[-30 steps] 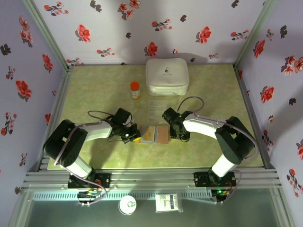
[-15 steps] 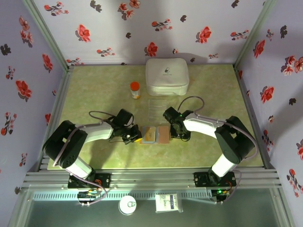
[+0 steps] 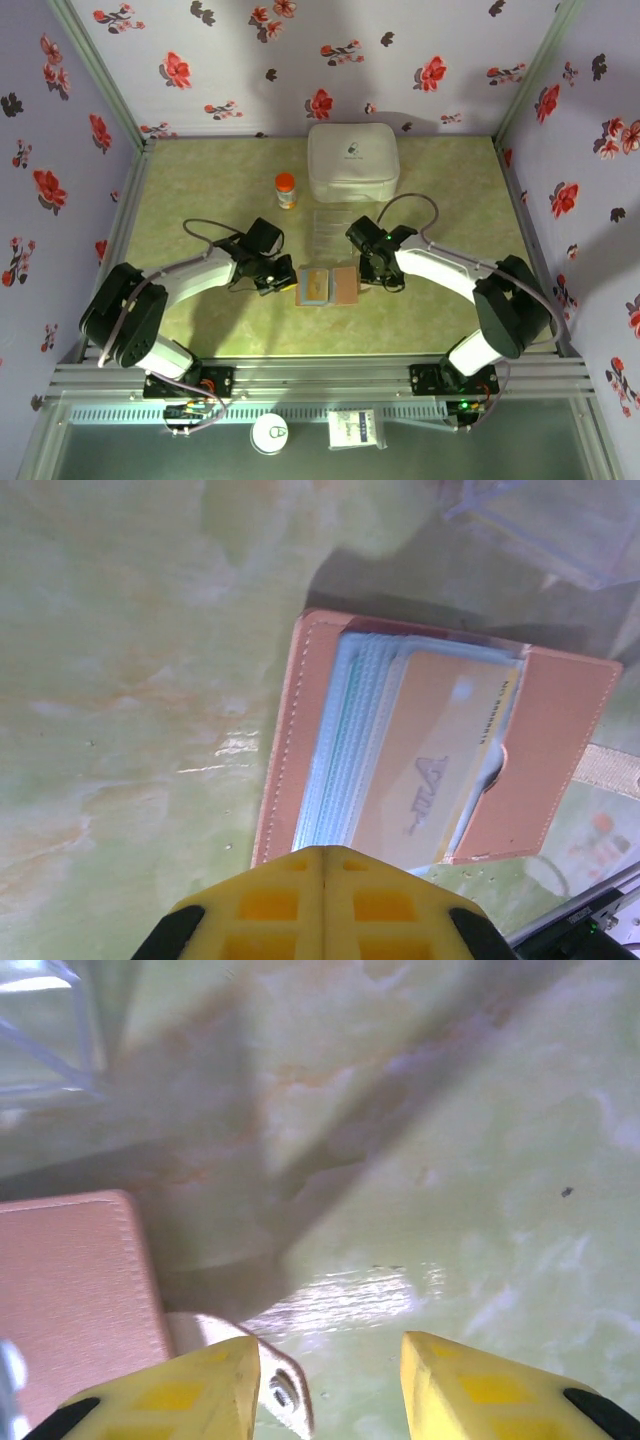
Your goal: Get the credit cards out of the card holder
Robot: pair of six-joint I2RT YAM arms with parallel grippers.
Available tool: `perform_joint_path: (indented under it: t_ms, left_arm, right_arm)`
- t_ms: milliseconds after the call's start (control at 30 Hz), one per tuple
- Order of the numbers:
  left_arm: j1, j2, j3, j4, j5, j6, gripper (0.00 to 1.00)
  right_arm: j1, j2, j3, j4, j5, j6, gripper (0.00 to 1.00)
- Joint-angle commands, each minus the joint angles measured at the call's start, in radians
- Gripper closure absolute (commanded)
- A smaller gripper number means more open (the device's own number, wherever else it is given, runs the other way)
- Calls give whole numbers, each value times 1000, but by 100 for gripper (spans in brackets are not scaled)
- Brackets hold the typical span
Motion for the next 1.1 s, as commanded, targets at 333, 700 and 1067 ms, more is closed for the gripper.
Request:
perform_joint_path:
  t_ms: [333, 700, 1067]
  left_arm:
    - [-1, 54, 58, -30, 0, 73, 100]
    - [2, 121, 32, -15, -33, 85, 100]
    - [2, 123, 6, -6, -36, 85, 100]
  right_arm:
    - [50, 59, 70, 184, -237, 55, 53]
    - [86, 203, 124, 258, -292, 60, 50]
    - [109, 256, 119, 324, -324, 82, 50]
